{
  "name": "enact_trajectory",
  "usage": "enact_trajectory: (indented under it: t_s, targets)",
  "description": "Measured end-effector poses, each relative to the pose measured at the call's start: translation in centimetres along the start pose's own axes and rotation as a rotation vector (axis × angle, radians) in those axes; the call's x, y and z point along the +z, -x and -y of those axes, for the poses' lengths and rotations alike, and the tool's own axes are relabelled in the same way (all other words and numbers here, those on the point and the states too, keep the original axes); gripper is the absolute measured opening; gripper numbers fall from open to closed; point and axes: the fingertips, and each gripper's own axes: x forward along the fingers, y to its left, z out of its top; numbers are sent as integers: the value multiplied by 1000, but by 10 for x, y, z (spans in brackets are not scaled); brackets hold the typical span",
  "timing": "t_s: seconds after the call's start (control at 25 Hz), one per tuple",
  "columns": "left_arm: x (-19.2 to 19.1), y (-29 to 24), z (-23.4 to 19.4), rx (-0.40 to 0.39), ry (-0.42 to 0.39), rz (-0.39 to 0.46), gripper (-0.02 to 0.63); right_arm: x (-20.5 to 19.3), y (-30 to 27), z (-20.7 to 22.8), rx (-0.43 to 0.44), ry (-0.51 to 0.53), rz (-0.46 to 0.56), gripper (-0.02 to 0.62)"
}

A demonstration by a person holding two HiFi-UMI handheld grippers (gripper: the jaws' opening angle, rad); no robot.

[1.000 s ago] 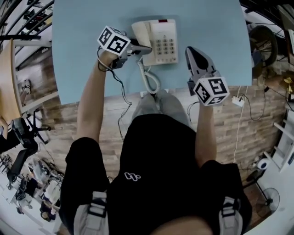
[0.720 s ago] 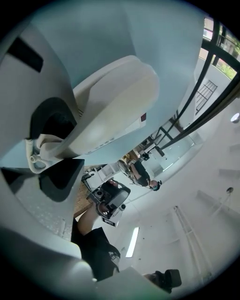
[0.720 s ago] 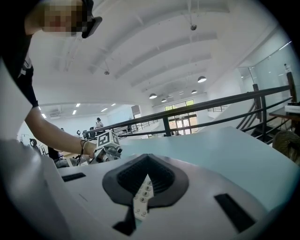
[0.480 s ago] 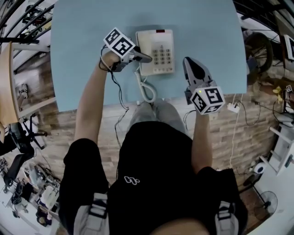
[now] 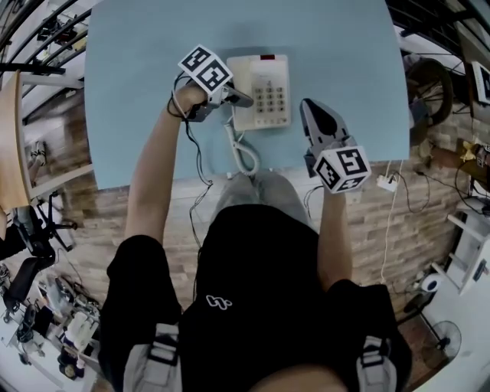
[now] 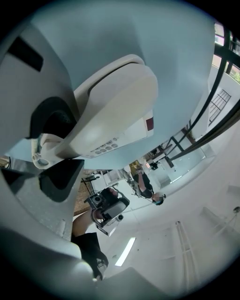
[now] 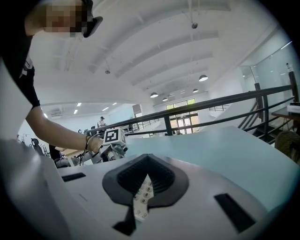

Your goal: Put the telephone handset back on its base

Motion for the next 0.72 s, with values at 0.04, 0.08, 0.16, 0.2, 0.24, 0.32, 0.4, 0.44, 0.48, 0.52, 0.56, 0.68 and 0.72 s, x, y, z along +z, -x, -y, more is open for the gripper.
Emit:
enact_trajectory:
  t_s: [0.04, 0.08, 0.16, 0.2, 0.24, 0.32, 0.4, 0.44, 0.48, 0.52, 0.56, 0.68, 0.72]
  targets:
    - [0, -1, -1, 15, 5, -17, 135, 0, -1, -1, 4, 1, 0, -6]
    - [-1, -2, -1, 29, 8, -30, 140, 0, -1, -2, 7, 2, 0, -6]
    - [-3, -1, -3, 52, 14, -32, 145, 1, -2, -4, 13, 4, 3, -6]
    - [-4, 0, -4, 63, 15, -25, 147, 2, -3, -5, 17, 5, 4, -6]
    - [-5, 2, -4, 75, 15, -13, 149, 3, -4, -6, 21, 7, 5, -6]
    - [-5, 6, -6, 100, 13, 13, 157, 4, -6, -9, 28, 10, 3, -6]
    - [-5, 10, -6, 116, 18, 37, 163, 4, -7, -12, 35, 11, -1, -6]
    - [-5, 10, -6, 122, 24, 46, 164, 4, -8, -14, 38, 11, -2, -6]
    - [-4, 11, -7, 131, 29, 54, 166, 3, -9, -14, 42, 13, -4, -6]
    - [-4, 13, -8, 147, 32, 61, 171, 3, -10, -15, 46, 15, -5, -6]
    - [-4, 16, -10, 169, 32, 69, 176, 3, -11, -16, 50, 17, -5, -6]
    - [-2, 29, -11, 232, 36, 123, 178, 5, -12, -19, 56, 20, -1, -6]
    - [-1, 35, -12, 252, 44, 159, 178, 7, -13, -20, 58, 21, 0, -6]
